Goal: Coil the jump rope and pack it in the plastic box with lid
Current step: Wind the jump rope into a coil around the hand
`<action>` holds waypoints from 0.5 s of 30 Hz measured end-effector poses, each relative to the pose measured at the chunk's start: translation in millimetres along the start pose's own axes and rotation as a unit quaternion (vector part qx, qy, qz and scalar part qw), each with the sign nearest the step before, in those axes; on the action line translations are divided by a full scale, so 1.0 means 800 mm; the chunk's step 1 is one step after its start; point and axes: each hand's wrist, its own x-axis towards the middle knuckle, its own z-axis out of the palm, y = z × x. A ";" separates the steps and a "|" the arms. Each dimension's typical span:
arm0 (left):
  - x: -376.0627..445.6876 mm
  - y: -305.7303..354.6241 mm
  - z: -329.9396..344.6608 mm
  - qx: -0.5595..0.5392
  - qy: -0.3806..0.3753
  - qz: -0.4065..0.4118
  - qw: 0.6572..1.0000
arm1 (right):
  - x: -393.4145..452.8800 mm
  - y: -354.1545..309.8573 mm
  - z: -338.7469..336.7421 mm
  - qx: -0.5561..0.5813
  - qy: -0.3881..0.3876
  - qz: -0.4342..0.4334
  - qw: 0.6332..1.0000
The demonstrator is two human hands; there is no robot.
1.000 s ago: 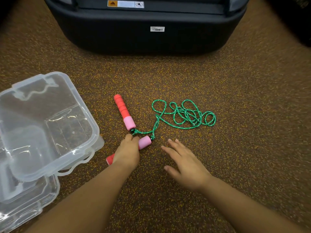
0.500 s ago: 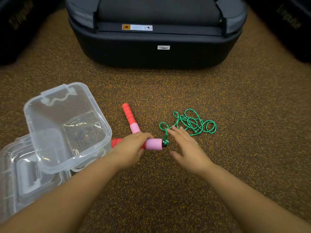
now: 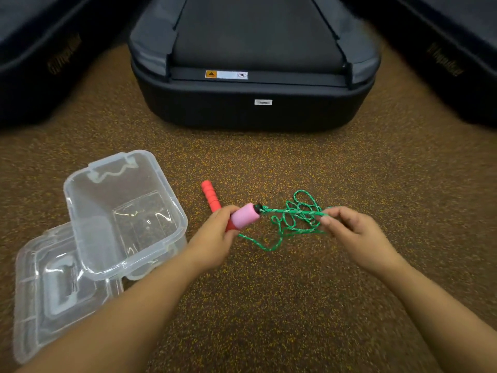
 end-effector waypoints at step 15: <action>0.002 0.023 0.006 -0.387 -0.159 -0.117 0.901 | 0.014 -0.121 0.001 -0.122 0.076 -0.189 0.971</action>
